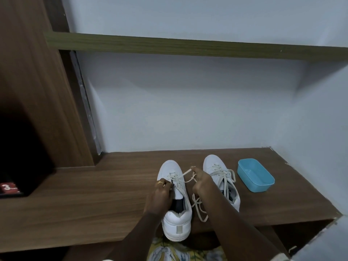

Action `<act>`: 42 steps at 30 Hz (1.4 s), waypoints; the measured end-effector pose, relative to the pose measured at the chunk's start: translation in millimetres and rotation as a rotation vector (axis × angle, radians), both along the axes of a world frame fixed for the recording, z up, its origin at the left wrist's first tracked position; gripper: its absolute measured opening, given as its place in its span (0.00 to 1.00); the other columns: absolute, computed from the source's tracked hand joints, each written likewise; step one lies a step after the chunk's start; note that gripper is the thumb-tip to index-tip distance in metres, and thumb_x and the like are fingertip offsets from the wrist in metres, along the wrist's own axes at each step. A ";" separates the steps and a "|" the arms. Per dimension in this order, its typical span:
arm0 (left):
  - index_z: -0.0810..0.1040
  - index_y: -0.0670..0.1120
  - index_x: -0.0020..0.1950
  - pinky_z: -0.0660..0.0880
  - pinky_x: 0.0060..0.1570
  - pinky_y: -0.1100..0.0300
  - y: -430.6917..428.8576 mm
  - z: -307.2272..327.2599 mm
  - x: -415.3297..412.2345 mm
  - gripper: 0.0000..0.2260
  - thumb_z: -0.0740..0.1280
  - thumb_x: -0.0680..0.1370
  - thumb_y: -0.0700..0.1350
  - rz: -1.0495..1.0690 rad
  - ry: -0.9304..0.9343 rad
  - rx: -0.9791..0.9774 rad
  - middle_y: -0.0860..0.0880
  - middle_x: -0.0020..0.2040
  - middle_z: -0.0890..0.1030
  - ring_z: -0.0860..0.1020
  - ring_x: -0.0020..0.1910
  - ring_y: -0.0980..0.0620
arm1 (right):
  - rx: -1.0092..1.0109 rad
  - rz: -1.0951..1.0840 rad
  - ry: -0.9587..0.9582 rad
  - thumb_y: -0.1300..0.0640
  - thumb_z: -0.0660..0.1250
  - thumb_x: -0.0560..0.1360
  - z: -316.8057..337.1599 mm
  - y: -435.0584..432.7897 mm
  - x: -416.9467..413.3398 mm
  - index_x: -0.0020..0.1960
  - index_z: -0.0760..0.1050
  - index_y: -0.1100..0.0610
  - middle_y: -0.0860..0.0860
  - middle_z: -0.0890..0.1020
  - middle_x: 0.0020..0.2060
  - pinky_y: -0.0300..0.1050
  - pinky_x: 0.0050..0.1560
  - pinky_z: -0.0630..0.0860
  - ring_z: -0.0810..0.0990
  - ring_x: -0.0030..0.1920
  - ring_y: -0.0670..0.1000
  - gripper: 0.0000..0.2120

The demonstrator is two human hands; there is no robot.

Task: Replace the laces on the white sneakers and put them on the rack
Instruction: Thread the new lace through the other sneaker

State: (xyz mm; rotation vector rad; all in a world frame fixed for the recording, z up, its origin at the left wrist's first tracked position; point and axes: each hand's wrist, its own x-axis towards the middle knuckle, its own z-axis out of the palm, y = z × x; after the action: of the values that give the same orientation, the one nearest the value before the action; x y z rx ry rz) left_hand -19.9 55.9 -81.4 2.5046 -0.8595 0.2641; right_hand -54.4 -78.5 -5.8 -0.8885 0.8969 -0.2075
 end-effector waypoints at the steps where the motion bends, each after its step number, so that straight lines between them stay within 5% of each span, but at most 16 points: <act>1: 0.77 0.44 0.62 0.73 0.46 0.56 0.4 1.9 0.9 0.14 0.58 0.81 0.45 -0.012 0.006 -0.007 0.47 0.60 0.75 0.75 0.57 0.47 | 0.019 -0.034 0.008 0.63 0.64 0.77 -1.8 -2.4 3.2 0.41 0.81 0.63 0.59 0.75 0.53 0.41 0.40 0.73 0.75 0.43 0.54 0.09; 5: 0.79 0.47 0.61 0.75 0.45 0.56 3.2 -1.1 7.9 0.20 0.56 0.78 0.55 -0.070 0.047 0.017 0.49 0.58 0.76 0.78 0.53 0.47 | 0.047 -0.096 0.083 0.61 0.69 0.74 10.9 -9.6 8.0 0.47 0.79 0.65 0.55 0.75 0.56 0.46 0.57 0.71 0.76 0.50 0.55 0.07; 8: 0.80 0.48 0.57 0.74 0.43 0.59 3.8 7.5 9.3 0.32 0.44 0.73 0.63 -0.078 0.049 0.034 0.50 0.54 0.79 0.79 0.50 0.50 | 0.044 -0.081 0.153 0.57 0.69 0.75 24.8 -14.5 1.7 0.66 0.71 0.66 0.61 0.70 0.64 0.50 0.64 0.66 0.68 0.65 0.59 0.23; 10: 0.80 0.45 0.55 0.72 0.45 0.58 -4.3 23.7 12.1 0.29 0.45 0.77 0.60 -0.048 0.081 0.012 0.47 0.52 0.80 0.78 0.51 0.48 | 0.034 -0.087 0.134 0.57 0.69 0.75 29.9 -16.5 0.9 0.69 0.67 0.66 0.62 0.68 0.67 0.52 0.66 0.64 0.66 0.68 0.61 0.26; 13: 0.78 0.45 0.60 0.70 0.52 0.57 -24.9 46.7 18.3 0.15 0.56 0.81 0.49 -0.019 0.162 -0.050 0.46 0.57 0.79 0.76 0.56 0.47 | 0.021 -0.057 0.010 0.57 0.71 0.73 35.6 -9.9 -0.7 0.63 0.74 0.62 0.57 0.69 0.69 0.52 0.70 0.63 0.65 0.70 0.59 0.20; 16: 0.73 0.47 0.66 0.66 0.60 0.59 -47.5 66.8 14.1 0.15 0.59 0.81 0.49 -0.116 0.329 -0.237 0.47 0.59 0.80 0.75 0.60 0.49 | 0.000 -0.028 -0.017 0.57 0.73 0.72 21.8 -16.2 11.5 0.50 0.78 0.63 0.55 0.78 0.50 0.52 0.65 0.70 0.76 0.57 0.56 0.12; 19: 0.77 0.51 0.61 0.53 0.70 0.48 -69.9 77.8 5.7 0.11 0.60 0.81 0.48 -0.041 0.395 -0.335 0.52 0.55 0.82 0.75 0.59 0.54 | 0.000 0.025 -0.047 0.54 0.70 0.74 12.5 -20.1 14.8 0.40 0.75 0.60 0.53 0.76 0.40 0.46 0.59 0.73 0.76 0.45 0.51 0.10; 21: 0.80 0.53 0.55 0.52 0.71 0.42 -79.1 76.3 4.5 0.08 0.63 0.79 0.47 0.041 0.454 -0.451 0.53 0.50 0.83 0.76 0.55 0.54 | -0.012 0.039 -0.064 0.54 0.70 0.73 17.4 -17.5 10.2 0.47 0.77 0.61 0.53 0.78 0.48 0.48 0.60 0.73 0.77 0.51 0.53 0.09; 23: 0.82 0.52 0.51 0.52 0.71 0.41 -82.9 70.0 4.2 0.07 0.64 0.78 0.48 0.118 0.532 -0.502 0.53 0.48 0.84 0.77 0.54 0.53 | 0.015 0.029 -0.031 0.54 0.70 0.74 30.0 -10.6 -2.4 0.59 0.75 0.62 0.56 0.75 0.64 0.53 0.69 0.65 0.70 0.68 0.56 0.17; 26: 0.82 0.51 0.48 0.52 0.71 0.42 -84.6 61.9 3.4 0.06 0.66 0.77 0.50 0.203 0.580 -0.457 0.51 0.47 0.84 0.77 0.55 0.51 | -0.008 0.019 -0.014 0.57 0.65 0.78 42.6 -12.9 -10.9 0.62 0.72 0.63 0.59 0.73 0.66 0.52 0.69 0.62 0.67 0.71 0.57 0.16; 29: 0.81 0.53 0.42 0.46 0.71 0.40 -84.7 58.2 -0.5 0.06 0.66 0.77 0.47 0.219 0.568 -0.434 0.53 0.46 0.84 0.76 0.55 0.53 | -0.009 0.019 -0.048 0.60 0.64 0.78 47.3 -20.2 -11.3 0.43 0.72 0.61 0.55 0.83 0.40 0.46 0.54 0.72 0.77 0.54 0.53 0.06; 31: 0.82 0.52 0.43 0.40 0.70 0.39 -81.7 56.2 -4.7 0.08 0.64 0.78 0.45 0.233 0.494 -0.347 0.52 0.46 0.83 0.75 0.57 0.52 | -0.036 -0.022 -0.087 0.63 0.65 0.77 49.1 -24.6 -9.8 0.42 0.73 0.61 0.53 0.80 0.46 0.49 0.59 0.70 0.75 0.56 0.52 0.06; 34: 0.83 0.52 0.47 0.40 0.70 0.35 -74.1 51.6 -11.9 0.09 0.62 0.78 0.46 0.225 0.387 -0.138 0.52 0.48 0.82 0.72 0.60 0.52 | -0.076 -0.060 -0.180 0.65 0.66 0.76 54.0 -25.4 -8.0 0.54 0.76 0.66 0.56 0.78 0.60 0.52 0.62 0.69 0.77 0.58 0.53 0.08; 36: 0.82 0.52 0.50 0.40 0.69 0.34 -69.2 45.4 -14.1 0.11 0.60 0.79 0.46 0.197 0.334 0.053 0.53 0.52 0.80 0.69 0.63 0.51 | -0.128 -0.044 -0.224 0.64 0.66 0.76 57.5 -26.6 -8.1 0.53 0.76 0.66 0.57 0.79 0.57 0.46 0.59 0.73 0.78 0.47 0.53 0.07; 39: 0.80 0.48 0.53 0.37 0.68 0.34 -64.0 37.0 -16.3 0.10 0.60 0.79 0.46 0.119 0.236 0.292 0.52 0.55 0.77 0.65 0.66 0.47 | -0.168 -0.076 -0.278 0.65 0.67 0.75 63.2 -30.7 -10.0 0.50 0.77 0.65 0.58 0.80 0.55 0.34 0.50 0.74 0.80 0.46 0.51 0.04; 42: 0.78 0.49 0.58 0.37 0.68 0.34 -67.8 49.6 -17.6 0.13 0.60 0.78 0.50 0.032 0.269 0.262 0.50 0.58 0.77 0.63 0.68 0.44 | -0.197 -0.060 -0.319 0.67 0.66 0.75 63.2 -31.9 -11.9 0.44 0.77 0.64 0.60 0.79 0.52 0.35 0.45 0.77 0.80 0.41 0.49 0.02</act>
State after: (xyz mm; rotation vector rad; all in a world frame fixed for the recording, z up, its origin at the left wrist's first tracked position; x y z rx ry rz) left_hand -37.5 -11.9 -31.8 2.7129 -0.7855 -0.1852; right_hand -66.3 -110.4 57.4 -0.9780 0.6124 -0.4822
